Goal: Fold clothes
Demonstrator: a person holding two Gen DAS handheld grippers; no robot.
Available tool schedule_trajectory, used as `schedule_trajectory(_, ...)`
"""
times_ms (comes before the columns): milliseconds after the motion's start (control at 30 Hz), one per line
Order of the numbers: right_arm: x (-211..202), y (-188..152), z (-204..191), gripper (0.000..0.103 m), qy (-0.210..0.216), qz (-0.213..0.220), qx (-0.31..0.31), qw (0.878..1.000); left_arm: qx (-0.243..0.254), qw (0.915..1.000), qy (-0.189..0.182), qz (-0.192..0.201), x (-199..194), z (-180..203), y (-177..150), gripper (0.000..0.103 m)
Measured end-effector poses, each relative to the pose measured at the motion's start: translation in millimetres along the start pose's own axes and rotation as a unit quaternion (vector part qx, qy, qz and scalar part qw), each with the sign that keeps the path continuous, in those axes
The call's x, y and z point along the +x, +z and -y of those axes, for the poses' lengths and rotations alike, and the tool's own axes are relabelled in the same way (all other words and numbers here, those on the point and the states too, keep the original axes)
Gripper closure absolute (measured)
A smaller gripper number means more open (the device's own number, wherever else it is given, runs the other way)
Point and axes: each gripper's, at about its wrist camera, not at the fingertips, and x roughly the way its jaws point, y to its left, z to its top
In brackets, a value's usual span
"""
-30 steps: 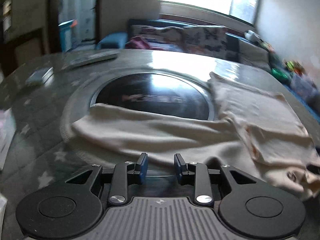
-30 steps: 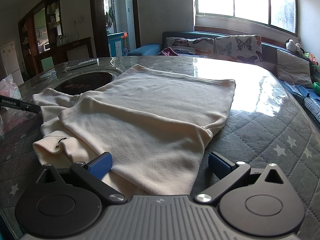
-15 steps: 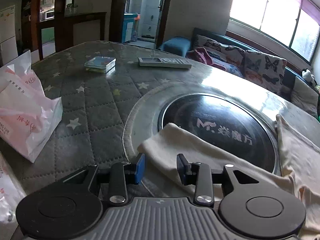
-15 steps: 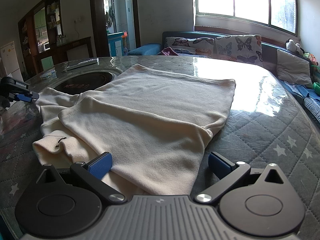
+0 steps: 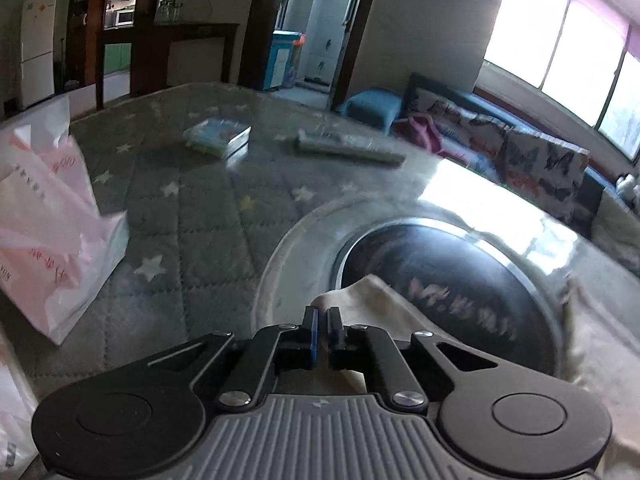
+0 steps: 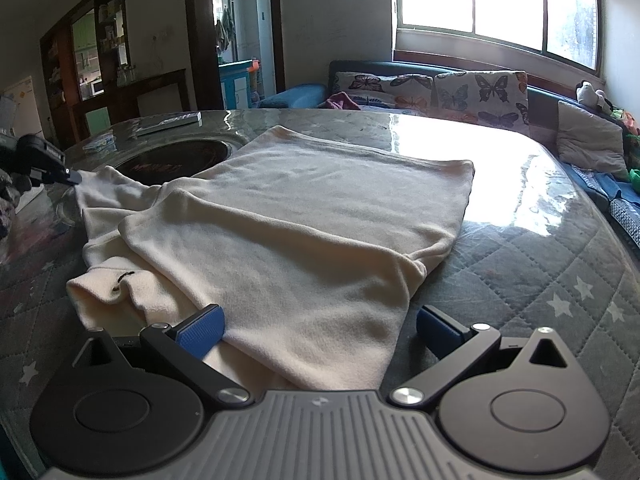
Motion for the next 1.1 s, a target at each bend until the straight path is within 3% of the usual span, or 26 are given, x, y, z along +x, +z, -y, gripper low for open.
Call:
schedule_trajectory(200,-11,6,0,0.000,-0.013,0.025,0.017,0.999,0.023,0.9960,-0.078,0.037,-39,31,18,0.099)
schedule_trajectory(367,-23,14,-4,0.000,-0.001,0.045,0.027,0.999,0.056,0.9821,-0.169,0.062,-79,75,25,0.099)
schedule_trajectory(600,-38,18,-3,0.000,0.006,0.071,0.049,0.996,0.113,0.9479,-0.291,0.063,-122,151,13,0.099)
schedule_trajectory(767,-45,12,2,0.000,-0.001,0.078,0.062,0.995,0.149,0.9211,-0.358,0.033,-134,192,-15,0.099)
schedule_trajectory(1000,-45,4,6,0.000,-0.011,0.073,0.076,0.994,0.219,0.8820,-0.414,-0.054,-125,231,-80,0.094)
schedule_trajectory(1100,-50,0,9,0.000,-0.021,0.073,0.081,0.994,0.239,0.8767,-0.411,-0.072,-120,227,-93,0.090)
